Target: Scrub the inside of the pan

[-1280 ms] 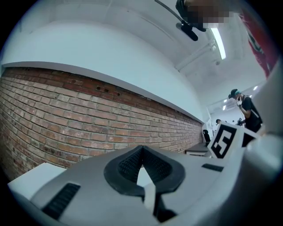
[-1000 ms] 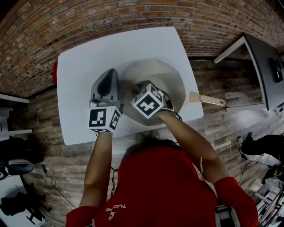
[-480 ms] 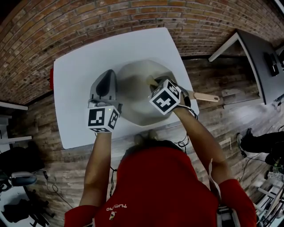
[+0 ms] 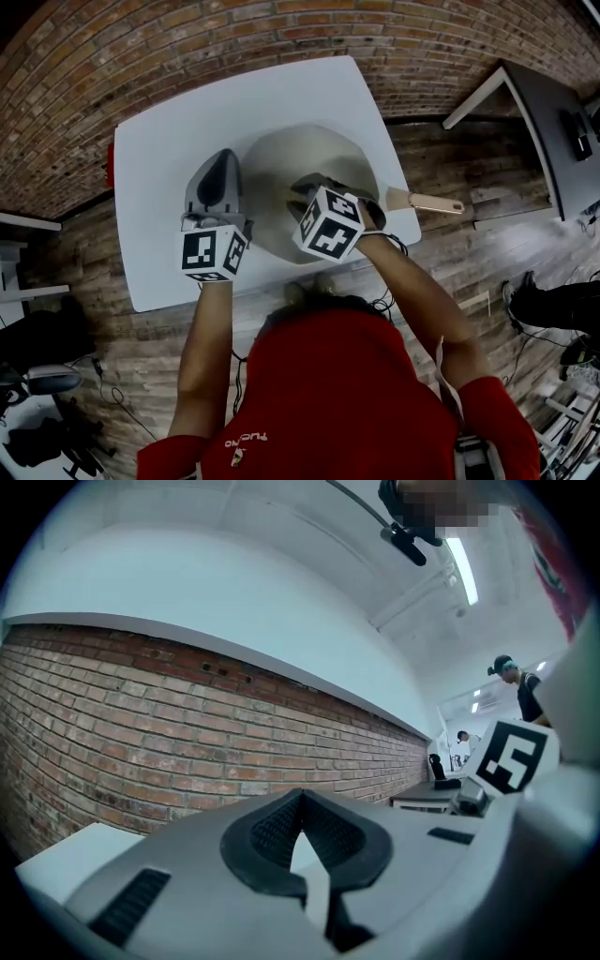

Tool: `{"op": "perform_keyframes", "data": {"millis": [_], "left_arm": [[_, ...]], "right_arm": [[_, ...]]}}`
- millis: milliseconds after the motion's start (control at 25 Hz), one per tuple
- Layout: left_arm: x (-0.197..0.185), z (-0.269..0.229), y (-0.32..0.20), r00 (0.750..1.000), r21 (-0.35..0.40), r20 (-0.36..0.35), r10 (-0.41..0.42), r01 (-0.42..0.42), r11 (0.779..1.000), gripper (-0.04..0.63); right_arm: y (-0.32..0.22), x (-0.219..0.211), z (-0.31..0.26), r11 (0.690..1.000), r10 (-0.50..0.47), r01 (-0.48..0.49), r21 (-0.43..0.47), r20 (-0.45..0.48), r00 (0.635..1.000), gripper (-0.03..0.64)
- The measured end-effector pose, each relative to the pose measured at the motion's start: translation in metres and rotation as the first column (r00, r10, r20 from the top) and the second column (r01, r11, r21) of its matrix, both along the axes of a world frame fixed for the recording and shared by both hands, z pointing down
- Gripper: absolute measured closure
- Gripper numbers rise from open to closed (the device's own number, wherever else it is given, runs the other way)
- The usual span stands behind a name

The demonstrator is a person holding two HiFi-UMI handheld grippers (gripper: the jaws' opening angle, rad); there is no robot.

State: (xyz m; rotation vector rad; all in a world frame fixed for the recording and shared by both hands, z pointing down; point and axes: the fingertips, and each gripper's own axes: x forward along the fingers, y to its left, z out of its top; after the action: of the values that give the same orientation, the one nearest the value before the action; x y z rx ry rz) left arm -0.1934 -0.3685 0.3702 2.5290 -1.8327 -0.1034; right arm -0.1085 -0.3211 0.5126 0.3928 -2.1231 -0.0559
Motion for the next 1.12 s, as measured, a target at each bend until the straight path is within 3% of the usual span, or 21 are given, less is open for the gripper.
{"op": "perform_keyframes", "data": {"millis": [160, 320, 800, 1120], "left_arm": [[-0.009, 0.000, 0.006, 1.000, -0.001, 0.004, -0.027, 0.027, 1.000, 0.581], [-0.014, -0.001, 0.009, 0.999, -0.003, 0.010, -0.036, 0.036, 0.999, 0.581], [0.004, 0.004, 0.004, 1.000, -0.009, 0.009, -0.003, 0.004, 1.000, 0.581], [0.023, 0.005, 0.004, 0.999, -0.015, 0.024, 0.024, -0.023, 1.000, 0.581]], "right_arm": [[0.027, -0.027, 0.015, 0.988, -0.151, 0.150, -0.047, -0.024, 0.988, 0.530], [0.037, -0.031, 0.027, 0.975, -0.216, 0.211, -0.072, -0.064, 0.974, 0.531], [0.008, 0.050, 0.012, 0.984, -0.170, 0.179, 0.005, -0.281, 0.945, 0.531], [0.007, 0.077, 0.008, 0.987, -0.146, 0.161, 0.021, -0.311, 0.939, 0.531]]}}
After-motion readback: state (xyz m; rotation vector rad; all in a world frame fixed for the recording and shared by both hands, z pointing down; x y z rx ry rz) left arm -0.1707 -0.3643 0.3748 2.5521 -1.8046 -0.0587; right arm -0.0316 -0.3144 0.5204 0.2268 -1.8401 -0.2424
